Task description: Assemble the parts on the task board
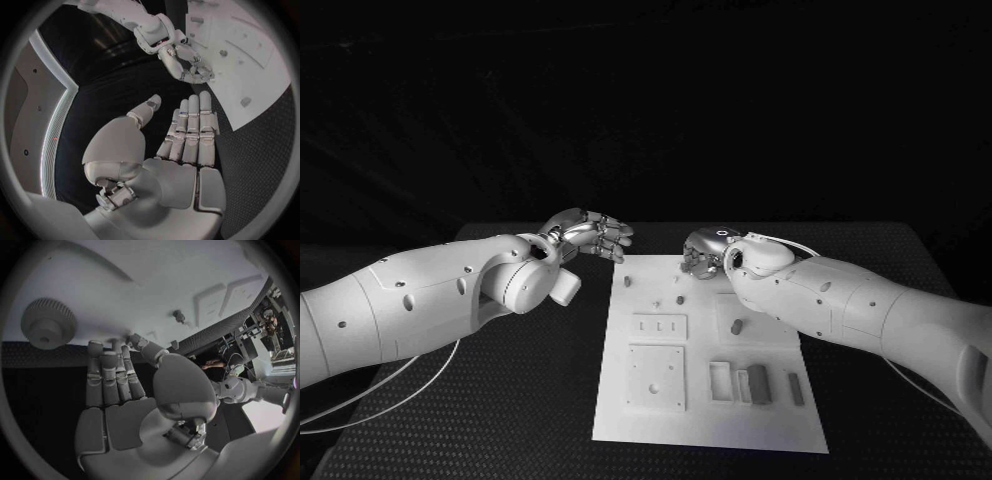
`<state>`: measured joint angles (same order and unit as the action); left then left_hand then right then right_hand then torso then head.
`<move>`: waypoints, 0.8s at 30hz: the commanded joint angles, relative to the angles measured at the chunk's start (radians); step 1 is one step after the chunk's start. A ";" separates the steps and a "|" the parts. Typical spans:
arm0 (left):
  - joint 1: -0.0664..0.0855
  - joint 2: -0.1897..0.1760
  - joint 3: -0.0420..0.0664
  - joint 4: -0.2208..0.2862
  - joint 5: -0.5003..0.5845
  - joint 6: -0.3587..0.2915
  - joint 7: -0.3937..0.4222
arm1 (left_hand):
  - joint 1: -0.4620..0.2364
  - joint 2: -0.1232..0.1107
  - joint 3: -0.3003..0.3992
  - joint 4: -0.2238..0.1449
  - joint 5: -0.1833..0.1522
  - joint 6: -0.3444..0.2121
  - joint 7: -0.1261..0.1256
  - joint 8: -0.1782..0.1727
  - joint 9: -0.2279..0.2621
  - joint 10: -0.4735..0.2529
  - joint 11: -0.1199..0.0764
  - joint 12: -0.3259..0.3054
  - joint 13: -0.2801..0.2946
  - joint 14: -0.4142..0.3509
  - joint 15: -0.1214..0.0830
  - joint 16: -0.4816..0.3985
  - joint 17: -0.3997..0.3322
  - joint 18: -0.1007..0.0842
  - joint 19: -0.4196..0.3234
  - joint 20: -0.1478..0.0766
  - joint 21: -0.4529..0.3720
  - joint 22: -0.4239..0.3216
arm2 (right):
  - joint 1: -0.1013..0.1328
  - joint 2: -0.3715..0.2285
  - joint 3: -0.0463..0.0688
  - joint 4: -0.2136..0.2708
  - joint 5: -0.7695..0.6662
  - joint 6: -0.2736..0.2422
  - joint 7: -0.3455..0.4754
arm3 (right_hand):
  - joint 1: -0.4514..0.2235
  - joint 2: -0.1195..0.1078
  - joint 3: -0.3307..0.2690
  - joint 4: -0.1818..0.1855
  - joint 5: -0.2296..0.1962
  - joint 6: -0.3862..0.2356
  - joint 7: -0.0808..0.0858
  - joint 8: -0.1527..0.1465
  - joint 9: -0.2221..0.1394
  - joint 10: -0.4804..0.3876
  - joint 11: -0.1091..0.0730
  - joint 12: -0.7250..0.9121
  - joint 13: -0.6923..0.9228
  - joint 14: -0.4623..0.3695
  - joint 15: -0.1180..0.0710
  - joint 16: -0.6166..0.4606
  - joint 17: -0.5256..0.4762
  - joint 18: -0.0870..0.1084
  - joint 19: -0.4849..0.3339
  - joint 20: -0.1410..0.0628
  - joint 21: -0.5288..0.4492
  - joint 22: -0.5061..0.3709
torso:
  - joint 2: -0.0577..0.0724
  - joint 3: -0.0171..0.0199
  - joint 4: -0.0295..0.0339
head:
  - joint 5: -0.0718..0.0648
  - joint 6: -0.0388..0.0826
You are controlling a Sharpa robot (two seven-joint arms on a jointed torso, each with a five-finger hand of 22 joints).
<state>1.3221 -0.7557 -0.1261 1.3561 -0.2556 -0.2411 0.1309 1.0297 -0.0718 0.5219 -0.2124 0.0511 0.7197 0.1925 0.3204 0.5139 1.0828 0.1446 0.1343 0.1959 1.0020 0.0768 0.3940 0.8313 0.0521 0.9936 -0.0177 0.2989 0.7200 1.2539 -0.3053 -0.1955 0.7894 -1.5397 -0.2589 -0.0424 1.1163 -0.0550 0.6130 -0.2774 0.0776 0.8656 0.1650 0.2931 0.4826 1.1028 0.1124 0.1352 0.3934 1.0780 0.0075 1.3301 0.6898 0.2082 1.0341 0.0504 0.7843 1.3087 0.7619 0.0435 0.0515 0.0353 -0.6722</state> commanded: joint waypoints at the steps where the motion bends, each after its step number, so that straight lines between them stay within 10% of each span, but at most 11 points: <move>1: 0.001 0.002 0.001 0.002 -0.003 0.012 0.005 | 0.001 -0.008 0.000 0.004 -0.002 -0.008 0.033 -0.006 0.000 0.000 0.004 -0.004 0.001 0.004 0.003 -0.004 0.001 0.008 -0.007 -0.002 -0.005 0.001 | -0.009 0.004 -0.004 0.006 0.013 0.049 0.029 | -0.010 0.005 -0.004 0.003 0.002 0.007 -0.002 0.005 0.001 0.004 0.000 0.006 0.008 -0.001 -0.006 0.006 -0.001 0.054 0.001 0.000 0.002 0.018 | -0.001 0.0006 -0.0002 | 0.002 -0.004; 24: 0.002 0.000 0.001 0.004 -0.003 0.014 0.002 | 0.001 -0.008 0.000 0.005 -0.002 -0.009 0.033 -0.006 0.000 0.000 0.004 -0.005 0.002 0.004 0.003 -0.005 0.003 0.008 -0.007 -0.002 -0.005 0.002 | -0.009 0.007 -0.004 0.004 -0.014 -0.043 -0.015 | -0.021 0.044 -0.002 0.010 0.003 0.104 -0.038 0.061 0.067 0.033 -0.044 0.098 0.253 0.036 -0.048 0.028 0.002 0.054 0.044 -0.021 0.028 0.021 | -0.001 0.0002 -0.0011 | 0.003 -0.005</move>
<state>1.3225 -0.7564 -0.1258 1.3572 -0.2558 -0.2404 0.1287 1.0297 -0.0718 0.5219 -0.2124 0.0511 0.7197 0.1925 0.3204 0.5139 1.0827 0.1446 0.1344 0.1965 1.0020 0.0768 0.3940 0.8329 0.0461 0.9936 -0.0177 0.2990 0.7207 1.2457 -0.2986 -0.1984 0.7914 -1.5378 -0.2794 -0.0429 1.0928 -0.0228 0.6098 -0.2689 0.0734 0.9630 0.1247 0.3494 0.5312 1.1331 0.0712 0.2272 0.6439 1.1101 -0.0356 1.3535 0.6904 0.2212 1.0726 0.0299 0.8091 1.3087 0.7605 0.0433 0.0500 0.0383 -0.6772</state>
